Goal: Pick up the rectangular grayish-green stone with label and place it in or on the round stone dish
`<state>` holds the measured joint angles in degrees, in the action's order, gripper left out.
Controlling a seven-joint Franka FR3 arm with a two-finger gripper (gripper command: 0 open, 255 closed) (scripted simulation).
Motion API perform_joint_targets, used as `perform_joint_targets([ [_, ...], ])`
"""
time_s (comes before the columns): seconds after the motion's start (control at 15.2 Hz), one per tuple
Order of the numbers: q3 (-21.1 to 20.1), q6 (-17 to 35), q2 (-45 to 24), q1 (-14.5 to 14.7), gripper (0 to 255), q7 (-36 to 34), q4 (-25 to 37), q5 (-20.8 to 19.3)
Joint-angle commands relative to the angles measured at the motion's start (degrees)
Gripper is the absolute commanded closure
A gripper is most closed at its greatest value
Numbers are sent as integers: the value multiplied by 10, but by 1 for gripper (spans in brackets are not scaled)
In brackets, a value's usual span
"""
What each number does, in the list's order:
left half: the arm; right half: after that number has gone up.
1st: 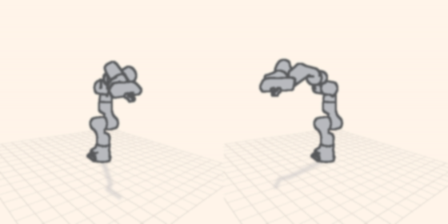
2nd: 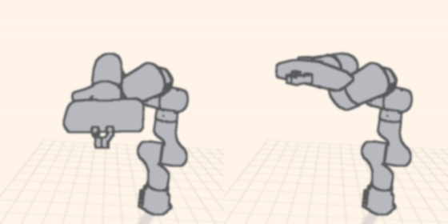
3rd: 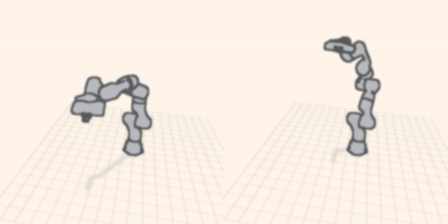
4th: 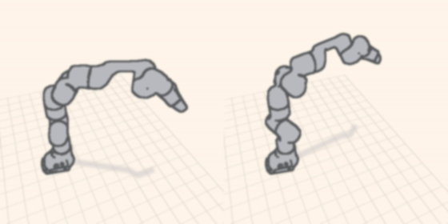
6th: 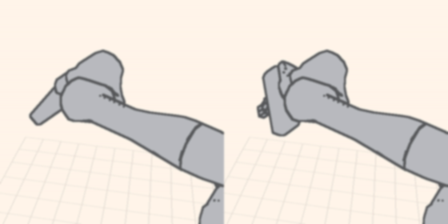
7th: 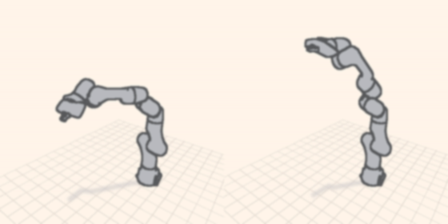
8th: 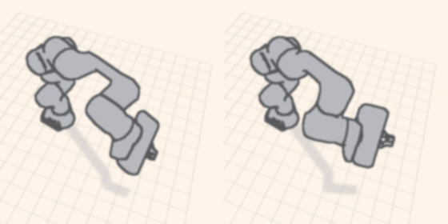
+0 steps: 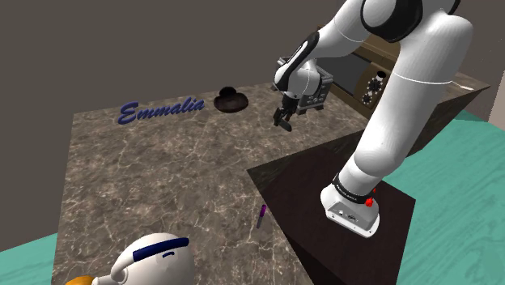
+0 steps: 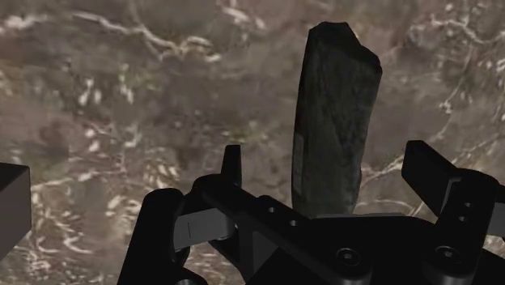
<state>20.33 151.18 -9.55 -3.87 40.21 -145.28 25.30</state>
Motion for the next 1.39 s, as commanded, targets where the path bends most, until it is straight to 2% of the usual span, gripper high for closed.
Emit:
perform_joint_targets([
  [0.0,0,0,0,0,0,0,0,0],
  [0.07,0,0,0,0,255,0,0,0],
  [0.66,0,0,0,0,255,0,0,0],
  [1.32,25,-67,86,8,255,-79,-3,-98],
])
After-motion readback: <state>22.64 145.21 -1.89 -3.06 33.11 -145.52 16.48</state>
